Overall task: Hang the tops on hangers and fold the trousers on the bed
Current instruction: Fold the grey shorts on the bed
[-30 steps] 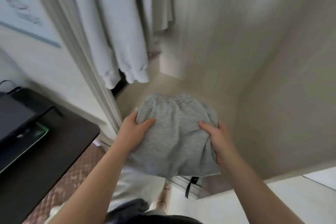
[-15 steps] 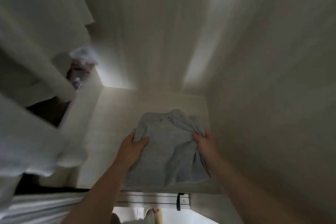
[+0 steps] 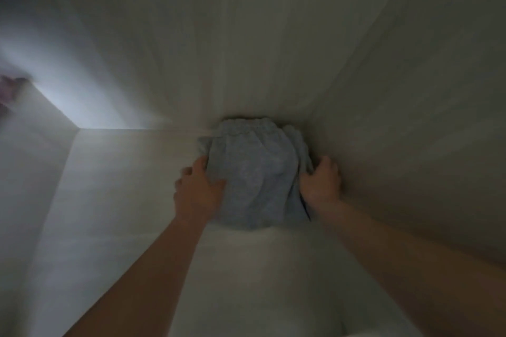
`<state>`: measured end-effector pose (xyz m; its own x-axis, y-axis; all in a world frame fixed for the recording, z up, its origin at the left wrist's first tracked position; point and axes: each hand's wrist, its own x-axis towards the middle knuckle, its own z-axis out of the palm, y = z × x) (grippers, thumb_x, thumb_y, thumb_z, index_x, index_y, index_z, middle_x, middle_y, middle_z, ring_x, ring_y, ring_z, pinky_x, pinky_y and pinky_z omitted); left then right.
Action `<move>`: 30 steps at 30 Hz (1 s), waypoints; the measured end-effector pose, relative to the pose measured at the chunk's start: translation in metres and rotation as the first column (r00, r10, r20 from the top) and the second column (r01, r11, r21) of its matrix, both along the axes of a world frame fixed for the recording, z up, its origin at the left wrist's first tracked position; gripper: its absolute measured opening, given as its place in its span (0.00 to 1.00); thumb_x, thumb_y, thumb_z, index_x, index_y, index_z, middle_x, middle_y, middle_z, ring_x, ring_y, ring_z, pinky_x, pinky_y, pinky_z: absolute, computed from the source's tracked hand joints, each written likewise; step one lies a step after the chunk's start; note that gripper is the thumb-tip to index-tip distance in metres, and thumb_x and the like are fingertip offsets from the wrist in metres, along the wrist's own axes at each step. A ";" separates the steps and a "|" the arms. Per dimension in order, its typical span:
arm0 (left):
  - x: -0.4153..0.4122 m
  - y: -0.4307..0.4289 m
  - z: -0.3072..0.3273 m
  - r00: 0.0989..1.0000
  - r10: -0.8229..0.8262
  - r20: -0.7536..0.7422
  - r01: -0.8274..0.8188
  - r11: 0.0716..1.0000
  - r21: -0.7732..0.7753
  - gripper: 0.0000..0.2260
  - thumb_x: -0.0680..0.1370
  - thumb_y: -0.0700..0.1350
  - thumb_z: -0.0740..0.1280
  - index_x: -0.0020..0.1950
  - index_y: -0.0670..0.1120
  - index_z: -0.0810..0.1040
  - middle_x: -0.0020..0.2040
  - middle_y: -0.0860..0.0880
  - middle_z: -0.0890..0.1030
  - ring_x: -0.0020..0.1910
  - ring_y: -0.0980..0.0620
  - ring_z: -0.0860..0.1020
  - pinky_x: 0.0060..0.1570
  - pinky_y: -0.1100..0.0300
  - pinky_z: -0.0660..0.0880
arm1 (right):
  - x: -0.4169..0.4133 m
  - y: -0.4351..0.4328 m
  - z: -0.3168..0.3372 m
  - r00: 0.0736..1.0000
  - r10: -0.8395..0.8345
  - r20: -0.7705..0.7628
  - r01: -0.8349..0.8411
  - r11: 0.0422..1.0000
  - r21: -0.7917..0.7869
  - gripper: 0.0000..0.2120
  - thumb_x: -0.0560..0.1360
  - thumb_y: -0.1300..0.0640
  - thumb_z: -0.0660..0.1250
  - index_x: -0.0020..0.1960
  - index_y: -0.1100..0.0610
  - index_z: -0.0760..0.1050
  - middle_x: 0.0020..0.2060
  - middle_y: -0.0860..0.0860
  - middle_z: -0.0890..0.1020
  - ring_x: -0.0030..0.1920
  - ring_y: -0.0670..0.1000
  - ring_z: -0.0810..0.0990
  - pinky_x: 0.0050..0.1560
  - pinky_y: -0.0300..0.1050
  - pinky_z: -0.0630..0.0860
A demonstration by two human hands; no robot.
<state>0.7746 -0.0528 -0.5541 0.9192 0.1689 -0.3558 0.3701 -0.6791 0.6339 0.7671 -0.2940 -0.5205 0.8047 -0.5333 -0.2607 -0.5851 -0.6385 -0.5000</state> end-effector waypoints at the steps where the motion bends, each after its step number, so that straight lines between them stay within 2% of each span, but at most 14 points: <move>1: -0.001 -0.005 -0.008 0.999 -0.045 0.028 0.041 0.989 0.140 0.31 0.77 0.55 0.69 0.78 0.53 0.64 0.74 0.41 0.68 0.72 0.36 0.67 0.67 0.43 0.67 | 0.000 0.001 -0.008 0.996 0.078 -0.034 -0.082 0.985 -0.154 0.22 0.76 0.55 0.67 0.68 0.60 0.68 0.66 0.62 0.71 0.66 0.64 0.71 0.61 0.54 0.69; 3: -0.002 -0.013 -0.031 0.957 -0.230 0.178 0.159 0.926 0.343 0.29 0.78 0.58 0.63 0.79 0.54 0.64 0.78 0.42 0.64 0.75 0.36 0.63 0.69 0.41 0.66 | -0.001 0.003 -0.029 0.946 0.319 -0.063 -0.320 0.878 -0.356 0.25 0.76 0.53 0.65 0.72 0.56 0.67 0.71 0.60 0.67 0.69 0.64 0.67 0.65 0.58 0.68; 4: -0.001 -0.017 -0.043 0.919 -0.323 0.228 0.216 0.893 0.396 0.28 0.79 0.59 0.59 0.78 0.54 0.65 0.79 0.42 0.64 0.76 0.35 0.63 0.69 0.39 0.66 | 0.000 0.005 -0.041 0.896 0.439 -0.069 -0.430 0.816 -0.386 0.26 0.77 0.52 0.63 0.75 0.53 0.66 0.75 0.59 0.64 0.72 0.63 0.64 0.67 0.60 0.66; 7: 0.007 -0.024 -0.080 0.875 -0.451 0.179 0.344 0.837 0.427 0.30 0.78 0.65 0.51 0.80 0.59 0.62 0.82 0.45 0.59 0.79 0.36 0.57 0.73 0.37 0.61 | 0.010 0.010 -0.080 0.755 0.644 -0.122 -0.630 0.661 -0.407 0.28 0.79 0.44 0.52 0.79 0.45 0.61 0.80 0.55 0.58 0.77 0.64 0.59 0.72 0.64 0.62; 9: 0.010 -0.028 -0.101 0.870 -0.468 0.155 0.363 0.821 0.441 0.30 0.79 0.66 0.48 0.81 0.60 0.57 0.83 0.47 0.54 0.81 0.38 0.52 0.76 0.37 0.57 | 0.015 0.010 -0.105 0.715 0.675 -0.183 -0.687 0.628 -0.364 0.31 0.79 0.38 0.45 0.81 0.45 0.55 0.81 0.55 0.53 0.79 0.64 0.55 0.75 0.62 0.57; 13: 0.019 -0.042 -0.117 0.862 -0.470 0.191 0.341 0.816 0.467 0.29 0.81 0.66 0.47 0.82 0.60 0.53 0.83 0.48 0.51 0.81 0.40 0.49 0.77 0.38 0.51 | 0.023 -0.007 -0.137 0.742 0.649 -0.165 -0.659 0.662 -0.358 0.32 0.80 0.37 0.46 0.82 0.46 0.52 0.81 0.60 0.49 0.80 0.64 0.51 0.77 0.61 0.52; 17: 0.027 -0.061 -0.112 0.873 -0.474 0.118 0.386 0.818 0.426 0.30 0.80 0.66 0.43 0.82 0.61 0.46 0.83 0.50 0.44 0.81 0.42 0.41 0.78 0.41 0.42 | 0.033 -0.022 -0.136 0.760 0.611 -0.222 -0.649 0.693 -0.314 0.35 0.77 0.33 0.39 0.82 0.42 0.44 0.81 0.57 0.42 0.80 0.62 0.44 0.79 0.59 0.50; 19: 0.029 -0.061 -0.108 0.870 -0.490 0.063 0.427 0.809 0.404 0.29 0.82 0.66 0.45 0.82 0.61 0.44 0.83 0.50 0.41 0.81 0.43 0.38 0.78 0.41 0.40 | 0.038 -0.022 -0.127 0.743 0.601 -0.294 -0.668 0.695 -0.266 0.33 0.78 0.34 0.42 0.81 0.40 0.41 0.81 0.55 0.38 0.80 0.62 0.41 0.80 0.58 0.48; 21: 0.029 -0.059 -0.101 0.863 -0.505 0.007 0.466 0.801 0.375 0.31 0.82 0.65 0.50 0.82 0.61 0.43 0.83 0.50 0.40 0.81 0.43 0.37 0.78 0.40 0.41 | 0.040 -0.020 -0.114 0.714 0.592 -0.373 -0.686 0.698 -0.205 0.32 0.82 0.37 0.50 0.80 0.39 0.39 0.80 0.54 0.36 0.80 0.61 0.40 0.79 0.58 0.47; 24: 0.021 -0.053 -0.085 0.852 -0.517 -0.085 0.514 0.794 0.325 0.33 0.81 0.64 0.56 0.82 0.60 0.46 0.83 0.48 0.42 0.81 0.43 0.39 0.78 0.39 0.45 | 0.032 -0.013 -0.086 0.698 0.573 -0.429 -0.680 0.718 -0.147 0.33 0.83 0.39 0.52 0.81 0.41 0.39 0.81 0.54 0.37 0.80 0.61 0.42 0.79 0.59 0.46; 27: -0.009 -0.045 -0.061 0.879 -0.467 -0.090 0.475 0.846 0.244 0.32 0.81 0.62 0.57 0.82 0.57 0.51 0.83 0.48 0.47 0.82 0.43 0.45 0.77 0.39 0.49 | 0.008 0.000 -0.060 0.734 0.540 -0.413 -0.630 0.767 -0.116 0.32 0.83 0.40 0.53 0.81 0.42 0.43 0.81 0.51 0.40 0.81 0.58 0.42 0.79 0.59 0.47; 30: -0.053 -0.036 -0.032 0.917 -0.387 -0.092 0.398 0.899 0.182 0.31 0.82 0.62 0.57 0.82 0.57 0.52 0.84 0.47 0.48 0.82 0.43 0.47 0.77 0.40 0.52 | -0.024 0.015 -0.036 0.786 0.498 -0.366 -0.538 0.843 -0.010 0.31 0.83 0.39 0.53 0.81 0.41 0.43 0.82 0.51 0.42 0.81 0.57 0.43 0.79 0.58 0.45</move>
<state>0.7213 -0.0889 -0.5865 0.9061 -0.1315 -0.4020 0.0772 -0.8831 0.4629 0.7433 -0.2790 -0.5560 0.8405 -0.1022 -0.5321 -0.2684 -0.9316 -0.2450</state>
